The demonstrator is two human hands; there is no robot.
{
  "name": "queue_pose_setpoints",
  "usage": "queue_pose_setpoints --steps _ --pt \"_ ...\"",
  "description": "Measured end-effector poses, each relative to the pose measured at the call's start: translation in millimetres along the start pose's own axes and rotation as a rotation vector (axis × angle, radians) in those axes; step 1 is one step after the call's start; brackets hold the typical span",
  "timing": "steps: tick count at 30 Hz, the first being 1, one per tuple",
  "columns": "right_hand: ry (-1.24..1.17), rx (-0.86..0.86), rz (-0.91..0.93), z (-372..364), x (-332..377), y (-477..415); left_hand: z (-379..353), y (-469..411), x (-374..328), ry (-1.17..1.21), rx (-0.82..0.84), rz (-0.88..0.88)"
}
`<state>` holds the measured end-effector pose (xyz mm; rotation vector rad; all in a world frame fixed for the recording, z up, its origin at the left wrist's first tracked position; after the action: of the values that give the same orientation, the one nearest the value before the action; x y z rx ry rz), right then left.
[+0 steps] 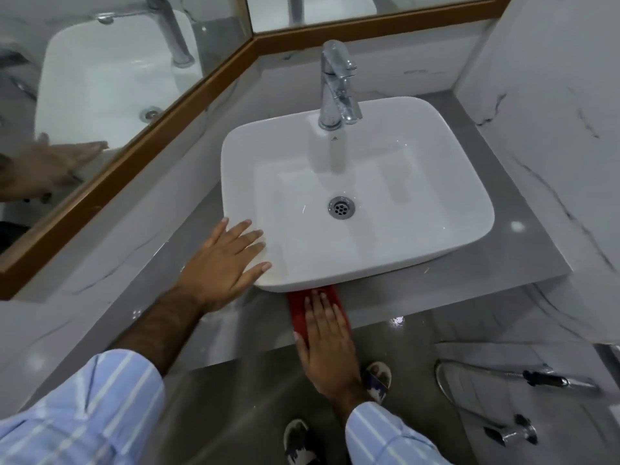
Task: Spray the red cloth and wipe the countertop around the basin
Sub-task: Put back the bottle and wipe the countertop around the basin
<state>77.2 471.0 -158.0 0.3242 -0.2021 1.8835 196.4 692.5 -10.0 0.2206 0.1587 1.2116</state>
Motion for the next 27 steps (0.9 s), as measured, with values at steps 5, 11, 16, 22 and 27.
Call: queue_pose_setpoints --steps 5,11,16,22,27 --pt "0.049 0.047 0.006 16 -44 -1 -9 0 -5 0.183 -0.079 0.102" --pt "0.032 0.017 -0.068 5 -7 -4 -28 3 -1 0.360 -0.216 0.240" --pt "0.068 0.120 0.216 -8 13 -11 -29 5 3 0.471 -0.192 0.237" --pt "0.112 0.182 0.346 -1 10 -26 -47 100 37 0.435 -0.266 0.489" --pt "0.146 0.301 0.464 2 35 -47 -58 223 85 0.289 -0.445 0.866"
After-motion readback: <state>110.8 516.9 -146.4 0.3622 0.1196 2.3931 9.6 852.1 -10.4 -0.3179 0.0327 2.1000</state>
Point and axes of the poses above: each hand's wrist, its own y-axis away from the middle knuckle, its own z-axis out of the back of the hand, x = y × z, the point moved 2 cm from there along -y, towards the middle knuckle, and after that the axes turned 3 degrees about z, right-handed, at the moved point
